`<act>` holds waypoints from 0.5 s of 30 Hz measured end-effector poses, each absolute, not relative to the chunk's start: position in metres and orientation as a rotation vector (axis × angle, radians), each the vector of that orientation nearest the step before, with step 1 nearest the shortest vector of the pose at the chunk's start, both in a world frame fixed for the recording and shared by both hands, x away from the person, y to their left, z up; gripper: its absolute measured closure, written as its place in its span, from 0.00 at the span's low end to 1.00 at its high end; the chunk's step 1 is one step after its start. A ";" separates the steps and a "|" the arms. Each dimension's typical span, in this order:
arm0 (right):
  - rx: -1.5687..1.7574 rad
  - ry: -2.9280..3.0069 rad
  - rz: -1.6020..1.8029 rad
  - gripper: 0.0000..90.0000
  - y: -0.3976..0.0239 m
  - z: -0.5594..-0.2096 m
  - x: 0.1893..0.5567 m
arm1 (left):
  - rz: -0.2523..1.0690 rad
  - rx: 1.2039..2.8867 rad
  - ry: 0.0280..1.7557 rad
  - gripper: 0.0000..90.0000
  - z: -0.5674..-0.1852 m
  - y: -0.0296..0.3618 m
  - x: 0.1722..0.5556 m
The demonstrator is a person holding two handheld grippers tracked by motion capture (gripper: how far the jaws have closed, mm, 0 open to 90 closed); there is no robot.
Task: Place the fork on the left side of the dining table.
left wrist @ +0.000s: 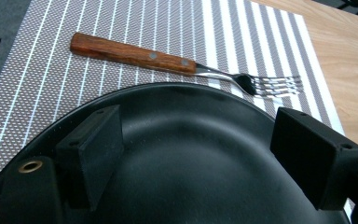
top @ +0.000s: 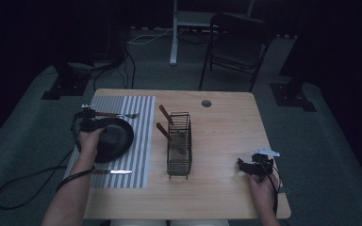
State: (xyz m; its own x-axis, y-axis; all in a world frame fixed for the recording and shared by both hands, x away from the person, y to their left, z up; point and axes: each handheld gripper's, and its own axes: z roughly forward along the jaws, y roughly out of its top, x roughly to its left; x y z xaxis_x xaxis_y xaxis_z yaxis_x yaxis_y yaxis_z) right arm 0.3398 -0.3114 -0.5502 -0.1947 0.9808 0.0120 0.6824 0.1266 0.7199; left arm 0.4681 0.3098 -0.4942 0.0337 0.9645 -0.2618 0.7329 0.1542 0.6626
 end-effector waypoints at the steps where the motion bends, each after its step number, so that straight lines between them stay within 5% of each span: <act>1: 1.600 1.939 0.835 0.13 -0.311 -0.550 0.340 | 0.432 1.638 1.743 0.19 -0.494 0.309 0.466; 15: 1.600 1.939 0.835 0.13 -0.311 -0.550 0.340 | 0.433 1.696 1.649 0.19 -0.486 0.296 0.443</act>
State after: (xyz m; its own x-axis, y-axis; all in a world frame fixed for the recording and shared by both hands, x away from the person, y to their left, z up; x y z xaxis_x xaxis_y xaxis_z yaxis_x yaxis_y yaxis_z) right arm 0.3398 -0.3114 -0.5502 -0.1948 0.9808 0.0119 0.6823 0.1268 0.7200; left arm 0.4435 0.2964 -0.4864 0.1254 0.9627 -0.2397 0.7207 0.0776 0.6889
